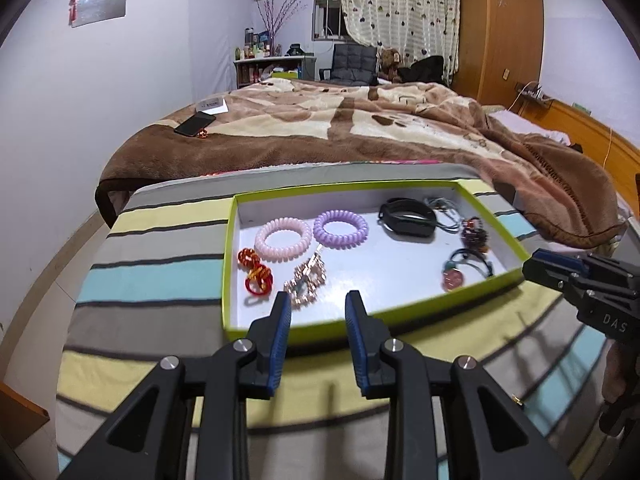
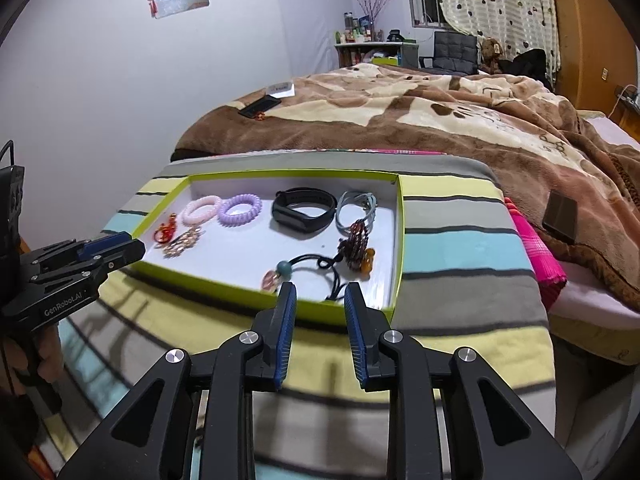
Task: Organize jewelry
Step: 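Open both tools to release the items into the tray and withdraw, then move both open tools toward the gold ring and black-gold charm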
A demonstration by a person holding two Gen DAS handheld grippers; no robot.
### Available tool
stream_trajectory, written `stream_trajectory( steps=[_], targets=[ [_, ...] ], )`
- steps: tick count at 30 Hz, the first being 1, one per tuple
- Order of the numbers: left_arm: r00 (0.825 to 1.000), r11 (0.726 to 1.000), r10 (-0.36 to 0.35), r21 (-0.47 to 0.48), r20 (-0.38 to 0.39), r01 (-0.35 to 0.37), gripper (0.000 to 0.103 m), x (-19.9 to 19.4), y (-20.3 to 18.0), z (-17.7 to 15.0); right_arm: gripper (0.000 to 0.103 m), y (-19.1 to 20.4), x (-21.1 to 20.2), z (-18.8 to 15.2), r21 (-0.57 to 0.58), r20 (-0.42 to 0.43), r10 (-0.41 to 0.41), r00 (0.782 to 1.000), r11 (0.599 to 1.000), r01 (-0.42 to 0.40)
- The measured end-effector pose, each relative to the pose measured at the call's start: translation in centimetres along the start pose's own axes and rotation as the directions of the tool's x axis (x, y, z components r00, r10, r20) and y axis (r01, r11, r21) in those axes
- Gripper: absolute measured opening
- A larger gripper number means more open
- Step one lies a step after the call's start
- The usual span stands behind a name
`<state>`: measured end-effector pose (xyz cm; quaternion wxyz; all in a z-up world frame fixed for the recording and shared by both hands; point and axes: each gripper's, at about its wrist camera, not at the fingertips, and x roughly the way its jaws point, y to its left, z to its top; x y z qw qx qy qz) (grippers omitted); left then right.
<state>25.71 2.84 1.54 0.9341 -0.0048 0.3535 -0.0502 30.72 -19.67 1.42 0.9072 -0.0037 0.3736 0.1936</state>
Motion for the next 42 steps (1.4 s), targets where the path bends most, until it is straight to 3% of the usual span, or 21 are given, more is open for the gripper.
stream_trajectory(
  steps=[8, 20, 28, 42],
  targets=[
    [0.999, 0.998, 0.0, -0.067, 0.042, 0.003, 0.029, -4.5, -0.5, -2.9, 0.026, 1.7, -4.1, -2.8, -0.015, 0.035, 0.03, 0.999, 0.999, -0.03],
    [0.997, 0.999, 0.023, -0.04, 0.074, -0.02, 0.029, -9.2, -2.2, -7.0, 0.028, 3.8, -9.0, -7.7, -0.036, 0.064, 0.052, 0.997, 0.998, -0.05],
    [0.995, 1.0, 0.018, -0.025, 0.098, -0.016, 0.03, -11.2, -3.0, -8.8, 0.032, 4.9, -10.7, -10.0, -0.04, 0.068, 0.053, 0.996, 0.998, -0.05],
    [0.995, 1.0, 0.001, -0.005, 0.1, -0.001, 0.031, -12.3, -3.6, -10.5, 0.033, 5.9, -11.1, -10.9, -0.059, 0.063, 0.05, 0.997, 0.997, -0.046]
  ],
)
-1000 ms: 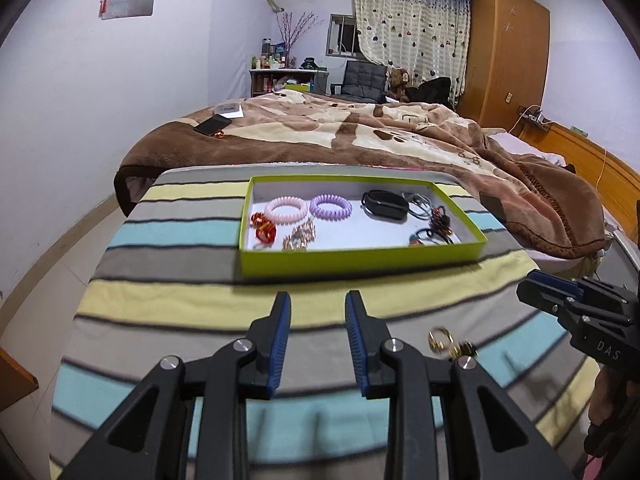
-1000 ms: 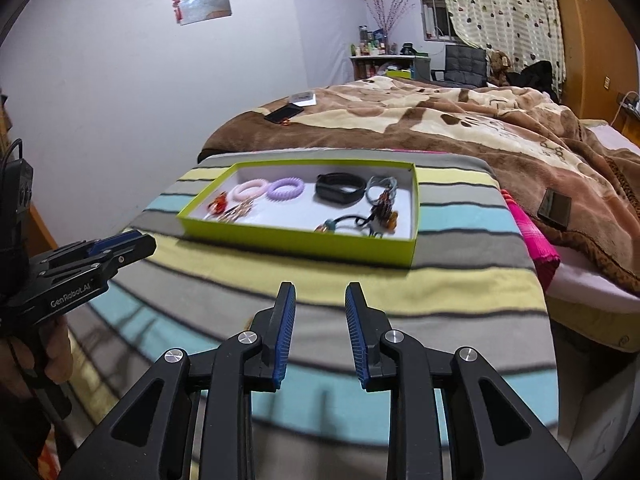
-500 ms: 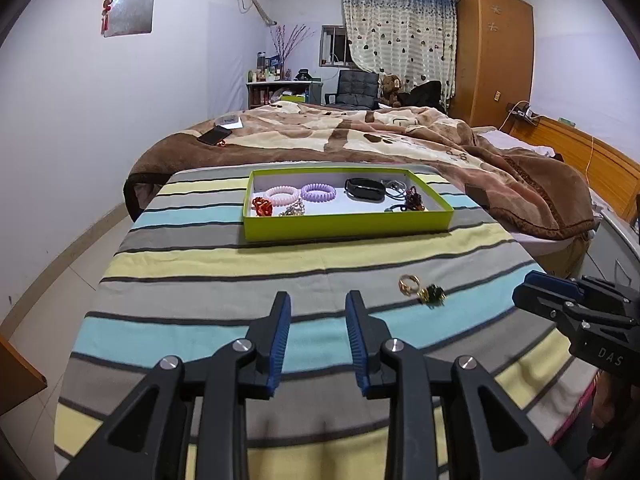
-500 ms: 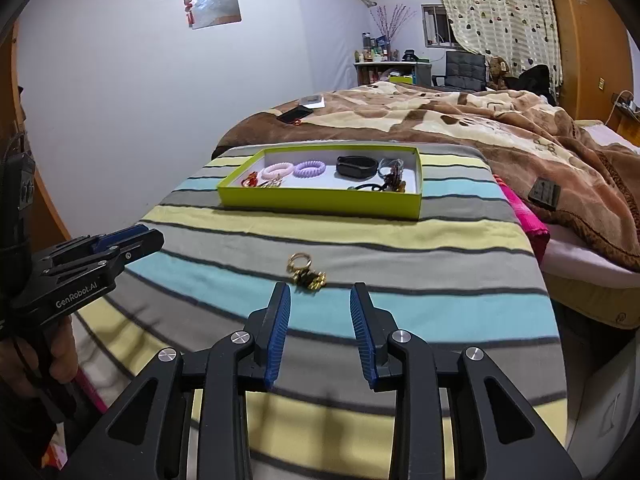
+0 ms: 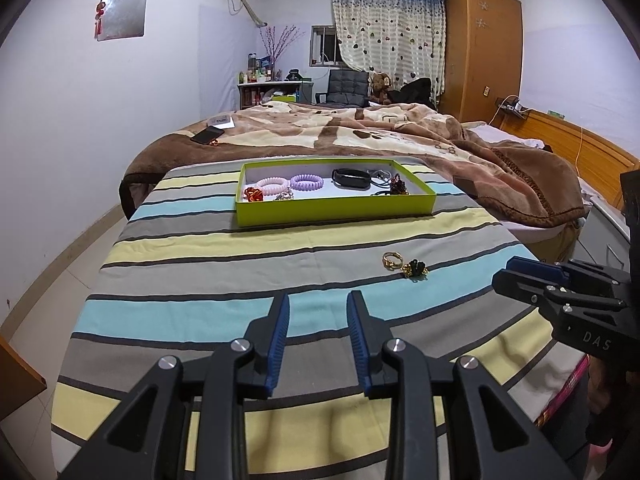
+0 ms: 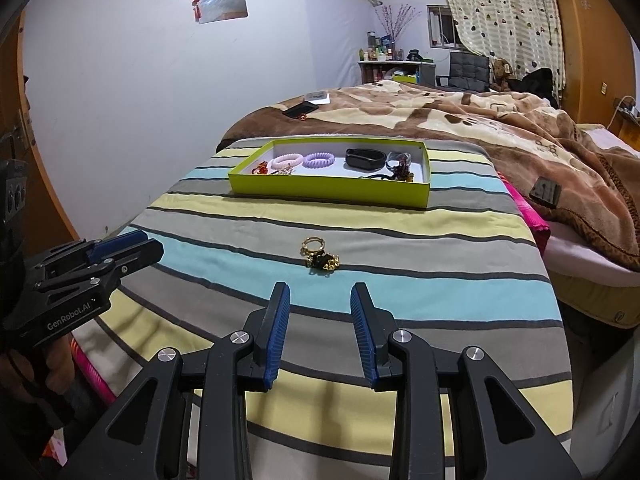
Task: Organize jewelry
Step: 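Move both open tools toward the gold ring and black-gold charm, then grasp the gold ring with the left tool while the right tool grasps the black-gold charm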
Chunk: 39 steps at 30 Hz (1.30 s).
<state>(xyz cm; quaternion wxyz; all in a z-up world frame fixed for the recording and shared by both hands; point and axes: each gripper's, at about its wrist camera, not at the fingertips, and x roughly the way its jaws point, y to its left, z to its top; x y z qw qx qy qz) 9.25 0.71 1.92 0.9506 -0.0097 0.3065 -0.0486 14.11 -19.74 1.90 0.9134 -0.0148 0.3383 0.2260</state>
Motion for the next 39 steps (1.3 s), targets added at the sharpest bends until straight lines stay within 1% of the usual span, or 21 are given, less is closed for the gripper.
stream_trajectory(
  steps=[11, 20, 28, 31, 39],
  targets=[
    [1.0, 1.0, -0.001, 0.004, -0.005, 0.001, 0.032, 0.5, 0.3, 0.2, 0.033, 0.0, 1.4, 0.3, -0.004, -0.02, -0.001, 1.0, 1.0, 0.001],
    [1.0, 1.0, -0.011, 0.009, -0.017, 0.011, 0.032, 2.3, 0.6, 1.0, 0.033, 0.1, 4.1, 1.1, -0.012, -0.051, -0.011, 0.999, 1.0, 0.01],
    [1.0, 1.0, -0.022, 0.001, -0.019, 0.022, 0.032, 3.3, 0.9, 1.8, 0.033, 0.4, 7.1, 1.8, -0.021, -0.131, -0.017, 0.991, 1.0, 0.014],
    [0.999, 1.0, -0.025, -0.004, -0.022, 0.025, 0.032, 3.7, 1.1, 2.0, 0.033, 0.3, 8.0, 2.1, -0.004, -0.168, -0.004, 0.986, 1.0, 0.003],
    [0.999, 0.999, -0.035, -0.016, -0.03, 0.035, 0.032, 4.5, 1.4, 2.5, 0.033, 0.0, 9.9, 2.7, -0.001, -0.221, -0.044, 0.974, 0.999, 0.045]
  ],
)
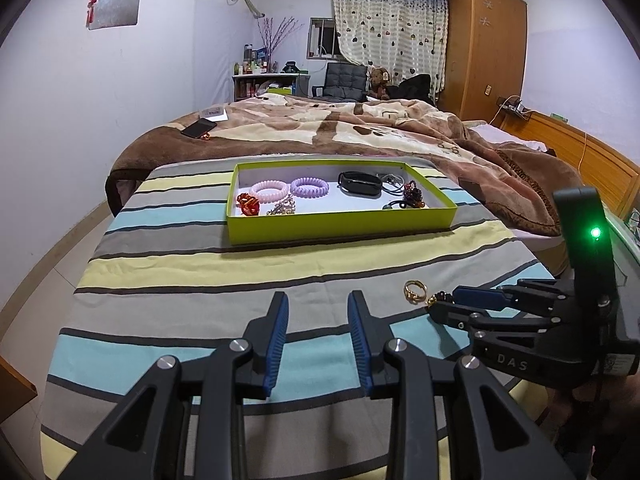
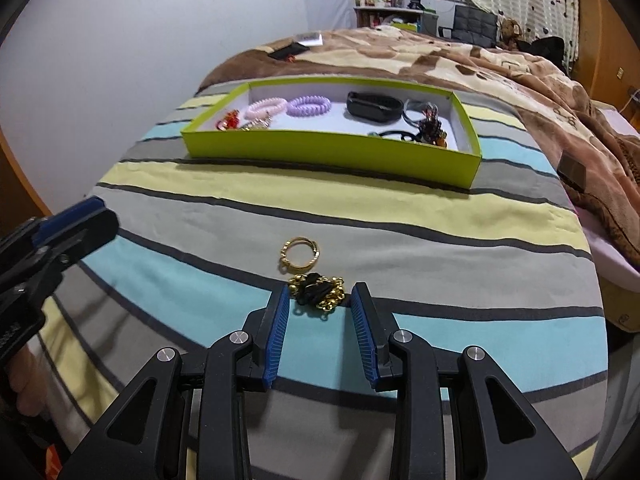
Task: Organize jewelry
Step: 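Grasp the gold ring with the left tool while the right tool grasps the black-gold charm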
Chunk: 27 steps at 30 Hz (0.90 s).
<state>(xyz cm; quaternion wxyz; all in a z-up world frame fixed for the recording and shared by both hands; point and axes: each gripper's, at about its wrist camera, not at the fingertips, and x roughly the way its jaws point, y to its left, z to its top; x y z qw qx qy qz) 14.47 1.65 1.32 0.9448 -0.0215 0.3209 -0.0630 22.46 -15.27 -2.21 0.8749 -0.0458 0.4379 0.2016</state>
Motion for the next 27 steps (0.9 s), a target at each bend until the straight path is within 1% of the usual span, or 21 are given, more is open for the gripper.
stream_trajectory(
  steps=[2, 3, 4, 13, 16, 22, 27],
  targets=[
    [1.0, 1.0, -0.001, 0.0, -0.002, 0.001, 0.032, 0.1, 0.0, 0.1, 0.033, 0.0, 0.0, 0.1, -0.004, 0.0, -0.003, 1.0, 1.0, 0.003],
    [1.0, 1.0, -0.004, -0.001, -0.007, 0.004, 0.032, 0.2, 0.0, 0.1, 0.029, 0.0, 0.0, 0.1, -0.004, 0.001, -0.005, 1.0, 1.0, 0.005],
    [1.0, 1.0, -0.007, -0.002, -0.01, 0.007, 0.032, 0.3, -0.1, 0.1, 0.022, 0.0, 0.1, 0.1, -0.002, 0.002, -0.009, 1.0, 1.0, 0.009],
    [0.997, 0.998, -0.058, 0.018, -0.048, 0.059, 0.033, 1.5, -2.1, 0.8, 0.021, -1.1, -0.8, -0.4, 0.029, 0.022, 0.024, 0.999, 0.999, -0.025],
    [0.995, 0.996, -0.08, 0.034, -0.068, 0.082, 0.036, 2.5, -3.2, 1.1, 0.021, -1.8, -1.4, -0.7, 0.048, 0.033, 0.024, 0.999, 0.999, -0.026],
    [0.983, 0.99, -0.12, 0.054, -0.137, 0.129, 0.036, 4.9, -5.2, 1.1, 0.021, -3.8, -2.6, -1.3, 0.09, 0.054, 0.021, 0.998, 0.996, -0.026],
    [0.972, 0.986, -0.125, 0.079, -0.2, 0.144, 0.036, 6.7, -6.7, 1.0, 0.021, -4.9, -3.0, -1.5, 0.111, 0.064, 0.026, 0.998, 0.993, -0.033]
  ],
)
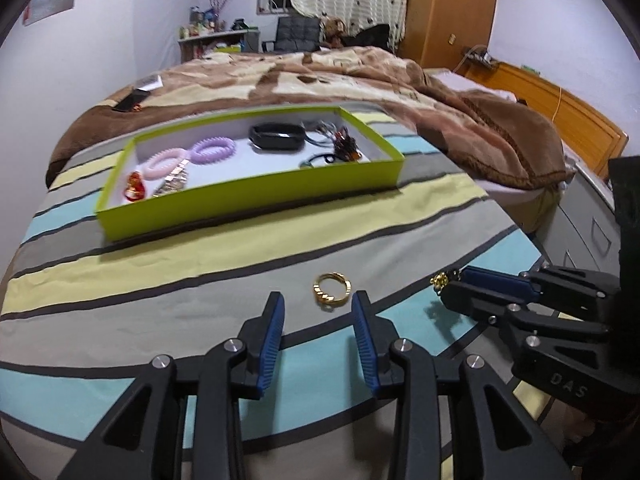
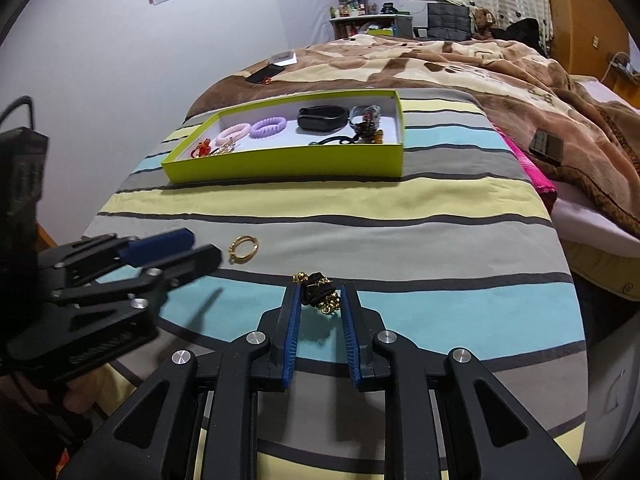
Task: Organize jewelry
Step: 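Grasp the gold ring with the left tool while the right tool grasps the black-gold charm, then carry the gold ring and black-gold charm into the green tray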
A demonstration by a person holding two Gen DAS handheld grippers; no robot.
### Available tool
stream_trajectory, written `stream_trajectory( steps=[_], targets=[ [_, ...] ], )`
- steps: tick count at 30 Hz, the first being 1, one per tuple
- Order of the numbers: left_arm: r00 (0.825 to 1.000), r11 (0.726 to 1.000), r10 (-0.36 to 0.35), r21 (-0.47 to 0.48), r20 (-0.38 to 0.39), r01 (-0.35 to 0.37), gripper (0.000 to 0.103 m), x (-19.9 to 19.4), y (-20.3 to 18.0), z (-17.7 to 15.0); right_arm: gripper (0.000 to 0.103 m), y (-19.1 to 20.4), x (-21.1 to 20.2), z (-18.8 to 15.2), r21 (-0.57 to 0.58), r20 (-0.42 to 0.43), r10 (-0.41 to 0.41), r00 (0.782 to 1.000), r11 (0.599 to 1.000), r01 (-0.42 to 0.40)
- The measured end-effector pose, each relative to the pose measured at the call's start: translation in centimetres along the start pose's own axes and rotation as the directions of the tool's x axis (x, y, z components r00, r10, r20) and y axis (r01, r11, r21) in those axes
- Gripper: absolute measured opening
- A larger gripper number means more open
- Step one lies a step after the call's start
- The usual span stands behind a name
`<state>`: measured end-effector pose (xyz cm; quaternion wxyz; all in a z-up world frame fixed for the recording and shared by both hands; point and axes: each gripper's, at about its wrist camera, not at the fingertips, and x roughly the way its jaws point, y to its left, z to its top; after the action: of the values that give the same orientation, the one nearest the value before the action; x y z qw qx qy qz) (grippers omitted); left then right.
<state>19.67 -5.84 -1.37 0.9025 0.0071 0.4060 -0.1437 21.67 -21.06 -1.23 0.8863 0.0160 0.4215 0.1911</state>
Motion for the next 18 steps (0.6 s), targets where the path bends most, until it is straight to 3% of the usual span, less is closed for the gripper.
stream_trajectory(
  steps=[5, 10, 14, 18],
  targets=[
    [0.998, 1.0, 0.018, 0.017, -0.055, -0.017, 0.036, 1.5, -0.6, 0.4, 0.021, -0.7, 0.0, -0.2, 0.013, 0.002, 0.009, 1.0, 1.0, -0.009],
    [0.997, 0.998, 0.055, 0.046, -0.058, -0.052, 0.036, 2.0, -1.3, 0.6, 0.021, -1.1, -0.1, -0.2, 0.022, 0.007, 0.012, 1.0, 1.0, -0.012],
    [0.997, 0.997, 0.058, 0.056, -0.058, -0.054, 0.023, 2.2, -1.4, 0.8, 0.021, -1.2, -0.2, -0.2, 0.023, 0.009, 0.011, 1.0, 1.0, -0.011],
    [0.997, 0.998, 0.044, 0.043, -0.055, -0.042, 0.023, 2.0, -1.1, 0.7, 0.021, -1.1, -0.6, -0.3, 0.021, 0.015, 0.007, 1.0, 1.0, -0.008]
  ],
)
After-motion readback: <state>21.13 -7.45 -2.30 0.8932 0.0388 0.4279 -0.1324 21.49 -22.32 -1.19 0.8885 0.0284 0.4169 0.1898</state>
